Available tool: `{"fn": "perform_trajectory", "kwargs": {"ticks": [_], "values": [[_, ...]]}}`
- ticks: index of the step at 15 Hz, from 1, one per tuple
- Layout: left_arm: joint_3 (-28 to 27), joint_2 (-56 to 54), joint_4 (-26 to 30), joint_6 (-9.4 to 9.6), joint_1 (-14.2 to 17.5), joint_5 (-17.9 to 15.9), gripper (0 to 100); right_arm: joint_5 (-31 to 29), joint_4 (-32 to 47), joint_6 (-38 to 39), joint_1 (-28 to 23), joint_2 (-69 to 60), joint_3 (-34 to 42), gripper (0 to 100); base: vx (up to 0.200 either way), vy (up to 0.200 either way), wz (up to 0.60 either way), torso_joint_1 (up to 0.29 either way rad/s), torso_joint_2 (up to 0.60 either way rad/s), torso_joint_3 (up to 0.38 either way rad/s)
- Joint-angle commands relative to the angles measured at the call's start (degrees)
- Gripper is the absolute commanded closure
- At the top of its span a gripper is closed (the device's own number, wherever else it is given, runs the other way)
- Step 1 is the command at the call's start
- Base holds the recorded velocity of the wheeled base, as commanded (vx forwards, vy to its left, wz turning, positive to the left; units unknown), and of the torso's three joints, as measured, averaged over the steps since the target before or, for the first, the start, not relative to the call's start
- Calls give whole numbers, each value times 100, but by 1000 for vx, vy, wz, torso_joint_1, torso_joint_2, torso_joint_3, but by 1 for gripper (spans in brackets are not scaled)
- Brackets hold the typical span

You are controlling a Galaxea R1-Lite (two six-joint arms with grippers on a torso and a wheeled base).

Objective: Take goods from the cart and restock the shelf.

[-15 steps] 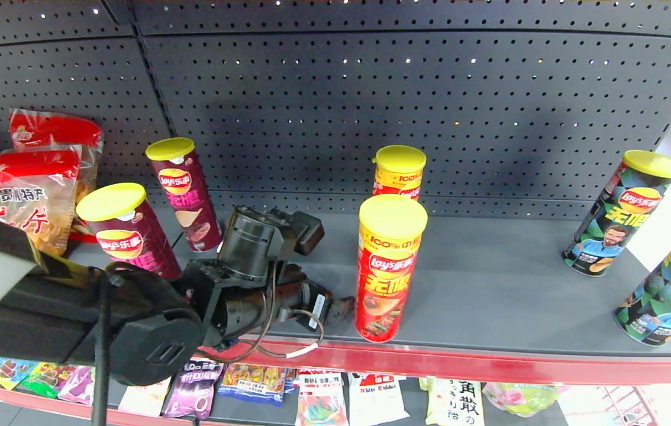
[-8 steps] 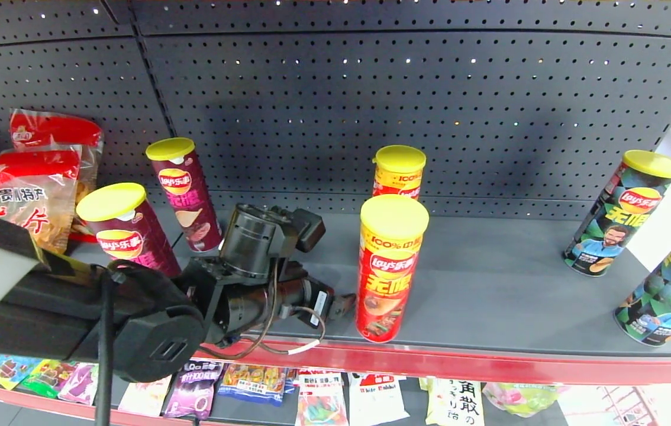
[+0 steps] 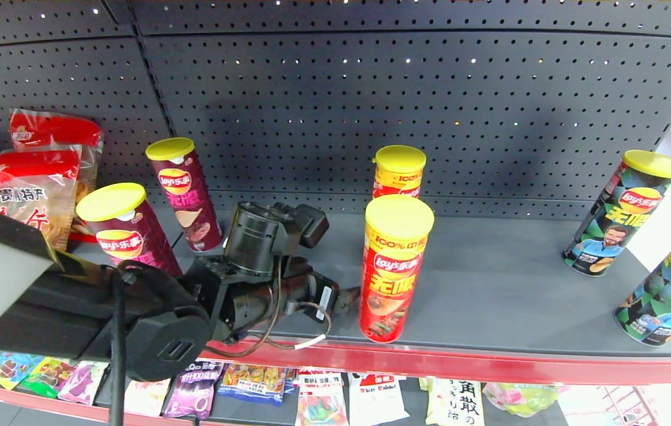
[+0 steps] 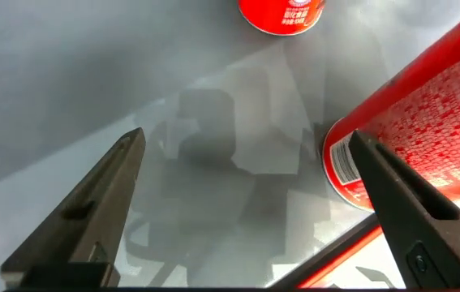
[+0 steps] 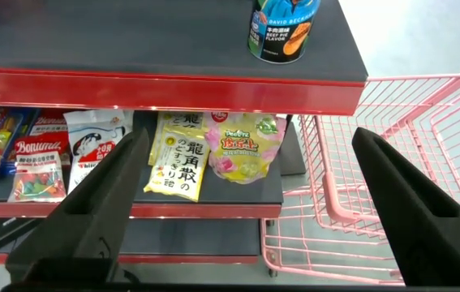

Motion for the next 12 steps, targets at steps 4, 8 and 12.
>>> {"fn": "perform_trajectory", "kwargs": {"ticks": [4, 8, 12], "values": [[378, -397, 54, 33, 107, -5, 0, 1, 1, -2, 3, 13, 26, 0, 0, 0, 0, 0, 0, 0], [1107, -1821, 449, 33, 177, -5, 0, 27, 1, -28, 3, 13, 167, 0, 0, 0, 0, 0, 0, 0], [2065, -3544, 1012, 33, 177, -5, 0, 186, -25, -11, 3, 13, 272, 0, 0, 0, 0, 0, 0, 0]]}}
